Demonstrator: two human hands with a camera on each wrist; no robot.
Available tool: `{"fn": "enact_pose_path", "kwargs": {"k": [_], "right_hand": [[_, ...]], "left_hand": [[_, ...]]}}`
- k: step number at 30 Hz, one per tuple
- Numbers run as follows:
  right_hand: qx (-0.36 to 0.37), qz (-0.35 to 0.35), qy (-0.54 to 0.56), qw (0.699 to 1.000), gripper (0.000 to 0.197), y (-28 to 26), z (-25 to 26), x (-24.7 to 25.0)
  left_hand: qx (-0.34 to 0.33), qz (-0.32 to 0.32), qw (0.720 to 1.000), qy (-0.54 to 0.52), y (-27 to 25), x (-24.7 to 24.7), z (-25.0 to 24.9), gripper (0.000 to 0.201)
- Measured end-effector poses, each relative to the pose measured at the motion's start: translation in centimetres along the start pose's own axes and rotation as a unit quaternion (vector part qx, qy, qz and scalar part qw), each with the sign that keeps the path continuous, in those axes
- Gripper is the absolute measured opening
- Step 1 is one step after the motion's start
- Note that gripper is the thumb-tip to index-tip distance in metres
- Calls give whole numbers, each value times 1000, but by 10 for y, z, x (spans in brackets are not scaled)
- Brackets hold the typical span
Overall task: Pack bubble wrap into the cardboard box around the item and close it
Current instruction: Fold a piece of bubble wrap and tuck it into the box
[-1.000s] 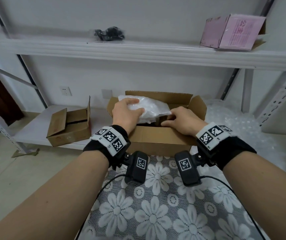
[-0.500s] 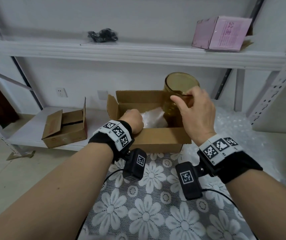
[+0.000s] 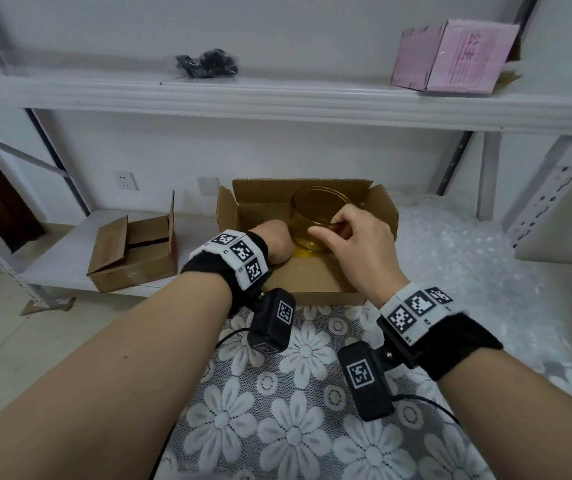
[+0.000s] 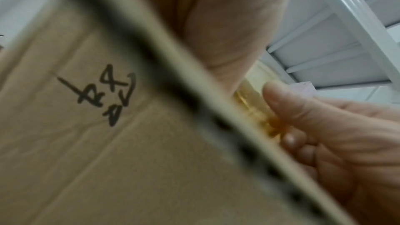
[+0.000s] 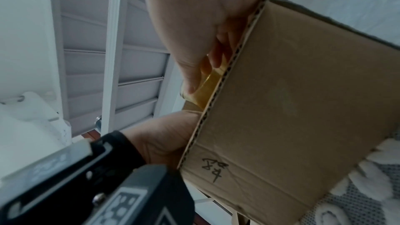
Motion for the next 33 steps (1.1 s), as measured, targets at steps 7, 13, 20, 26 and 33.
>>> {"fn": "enact_pose_path", "kwargs": {"k": [7,13,20,26,33], "right_hand": [[-49,107,-82,990,35,9,-2,-8],[-108,189,-139,966,40,21,-4,-10],[-127,219,-108,961,34,23,3,-6],[-100,123,-135,978,19,18,12,-8],[-143,139,-130,971,17,25,7,2]], "left_hand": [[62,-25,998,0,-4,1,3,34],[23,-43,995,-82,-9,5,6,37],[-12,-49,992,-114,-20,7,12,53],[-11,-50,994,-94,-34,7,17,42],[-56,-32,998,-28,-41,2,13,47]]}}
Point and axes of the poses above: each hand's wrist, its own y-axis towards the middle knuckle, its own x-axis out of the back of the hand, z = x × y, the point moved 1 cm from there along y, towards the middle knuckle, and after that the axes turned 14 degrees about y, right-handed, at the moved point
